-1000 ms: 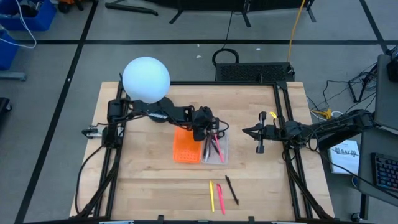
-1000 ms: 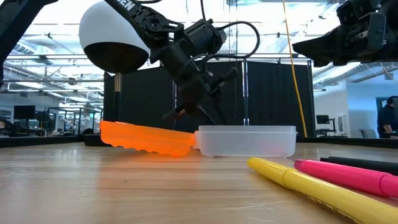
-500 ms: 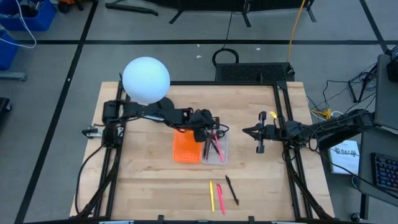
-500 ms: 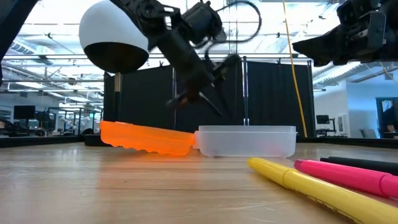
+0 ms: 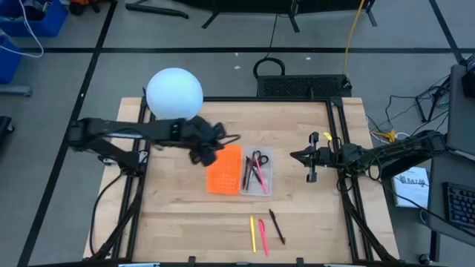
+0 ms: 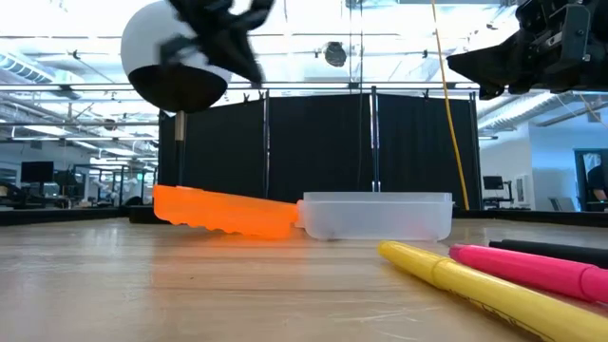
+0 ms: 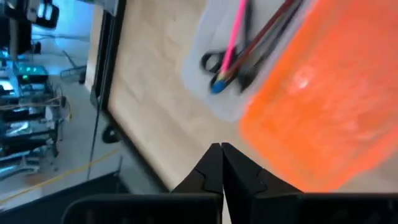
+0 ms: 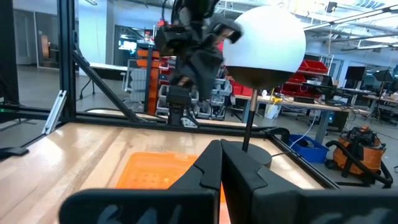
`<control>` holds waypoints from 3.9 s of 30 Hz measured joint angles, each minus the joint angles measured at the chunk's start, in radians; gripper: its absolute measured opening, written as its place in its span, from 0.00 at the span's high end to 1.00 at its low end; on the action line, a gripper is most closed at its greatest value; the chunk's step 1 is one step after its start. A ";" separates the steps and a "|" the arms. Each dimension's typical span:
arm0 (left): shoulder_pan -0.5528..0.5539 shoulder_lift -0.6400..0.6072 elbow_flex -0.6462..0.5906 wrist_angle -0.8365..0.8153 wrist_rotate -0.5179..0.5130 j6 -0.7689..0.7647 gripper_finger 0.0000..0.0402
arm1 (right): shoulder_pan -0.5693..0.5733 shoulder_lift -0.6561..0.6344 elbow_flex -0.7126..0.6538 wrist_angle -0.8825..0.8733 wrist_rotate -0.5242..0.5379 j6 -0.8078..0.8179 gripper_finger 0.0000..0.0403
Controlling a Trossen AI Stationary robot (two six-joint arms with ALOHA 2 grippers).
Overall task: Pick & place school supplies into a supply box
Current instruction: Put the black pen into the orange supply box
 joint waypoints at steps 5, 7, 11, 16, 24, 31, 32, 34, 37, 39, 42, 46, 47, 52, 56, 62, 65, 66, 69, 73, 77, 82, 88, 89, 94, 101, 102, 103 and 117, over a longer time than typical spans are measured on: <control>-0.055 -0.252 -0.242 0.113 0.010 -0.161 0.99 | 0.000 0.001 0.000 -0.014 0.001 0.045 1.00; -0.082 -0.360 -0.340 0.187 0.057 -0.242 0.99 | 0.000 0.003 0.000 -0.037 0.001 0.083 1.00; -0.129 -0.534 -0.514 0.366 0.170 -0.546 0.99 | 0.000 0.015 0.000 -0.084 0.001 0.139 1.00; -0.166 -0.653 -0.664 0.557 0.132 -0.853 0.99 | 0.000 0.043 0.000 -0.127 0.002 0.188 1.00; -0.279 -0.686 -0.847 0.682 0.105 -0.898 0.99 | 0.000 0.061 0.000 -0.136 0.002 0.286 1.00; -0.267 -0.687 -1.056 1.019 0.101 -0.886 1.00 | 0.000 0.108 0.000 -0.146 0.002 0.321 1.00; -0.261 -0.687 -1.076 1.047 0.100 -0.886 1.00 | 0.000 0.117 0.000 -0.146 0.002 0.325 1.00; -0.248 -0.687 -1.107 1.083 0.100 -0.893 0.99 | 0.000 0.135 0.000 -0.136 0.002 0.338 1.00; -0.233 -0.687 -1.138 1.102 0.101 -0.915 1.00 | 0.000 0.143 0.000 -0.124 0.002 0.354 1.00; -0.229 -0.687 -1.147 1.087 0.101 -0.917 1.00 | 0.000 0.143 0.000 -0.126 -0.003 0.374 1.00; -0.229 -0.687 -1.147 1.082 0.101 -0.909 0.99 | 0.000 0.143 0.000 -0.126 -0.038 0.376 1.00; -0.229 -0.687 -1.146 1.150 0.100 -0.842 1.00 | 0.000 0.143 0.000 -0.126 -0.052 0.364 1.00; -0.229 -0.687 -1.146 1.153 0.100 -0.819 1.00 | 0.000 0.143 0.000 -0.126 -0.052 0.353 1.00; -0.229 -0.687 -1.146 1.148 0.088 -0.724 0.94 | 0.000 0.143 0.000 -0.078 0.015 0.319 1.00; -0.229 -0.687 -1.146 1.175 0.070 -0.718 0.91 | 0.000 0.143 0.008 0.019 0.129 0.262 1.00; -0.230 -0.686 -1.146 1.191 0.070 -0.732 0.90 | 0.001 0.181 0.200 -0.122 0.107 0.174 1.00; -0.231 -0.686 -1.146 1.191 0.071 -0.757 0.90 | 0.027 0.248 0.392 -0.377 0.108 0.180 1.00; -0.231 -0.686 -1.146 1.191 0.071 -0.758 0.90 | 0.041 0.279 0.464 -0.477 0.108 0.186 1.00; -0.231 -0.686 -1.146 1.193 0.071 -0.754 0.90 | 0.095 0.382 0.692 -0.724 0.137 0.239 1.00; -0.231 -0.686 -1.145 1.186 0.071 -0.750 0.90 | 0.190 0.546 0.962 -1.079 0.190 0.371 1.00; -0.231 -0.686 -1.145 1.184 0.072 -0.748 0.90 | 0.281 0.718 1.188 -1.334 0.188 0.533 1.00; -0.231 -0.686 -1.145 1.185 0.068 -0.748 0.90 | 0.388 0.944 1.454 -1.628 0.113 0.733 1.00; -0.231 -0.686 -1.145 1.212 0.048 -0.693 0.90 | 0.491 1.147 1.633 -1.748 -0.075 1.028 1.00; -0.231 -0.686 -1.145 1.217 0.048 -0.692 0.90 | 0.505 1.175 1.633 -1.740 -0.108 1.068 1.00; -0.231 -0.686 -1.145 1.238 0.048 -0.693 0.90 | 0.550 1.282 1.633 -1.729 -0.143 1.276 1.00; -0.231 -0.686 -1.145 1.239 0.048 -0.695 0.90 | 0.582 1.351 1.633 -1.684 -0.062 1.420 0.92; -0.231 -0.686 -1.145 1.239 0.048 -0.695 0.90 | 0.584 1.351 1.633 -1.684 -0.061 1.445 0.89; -0.231 -0.686 -1.145 1.239 0.048 -0.695 0.90 | 0.586 1.351 1.632 -1.683 -0.061 1.467 0.85; -0.231 -0.686 -1.145 1.233 0.048 -0.698 0.90 | 0.548 1.351 1.476 -1.689 -0.106 1.753 0.58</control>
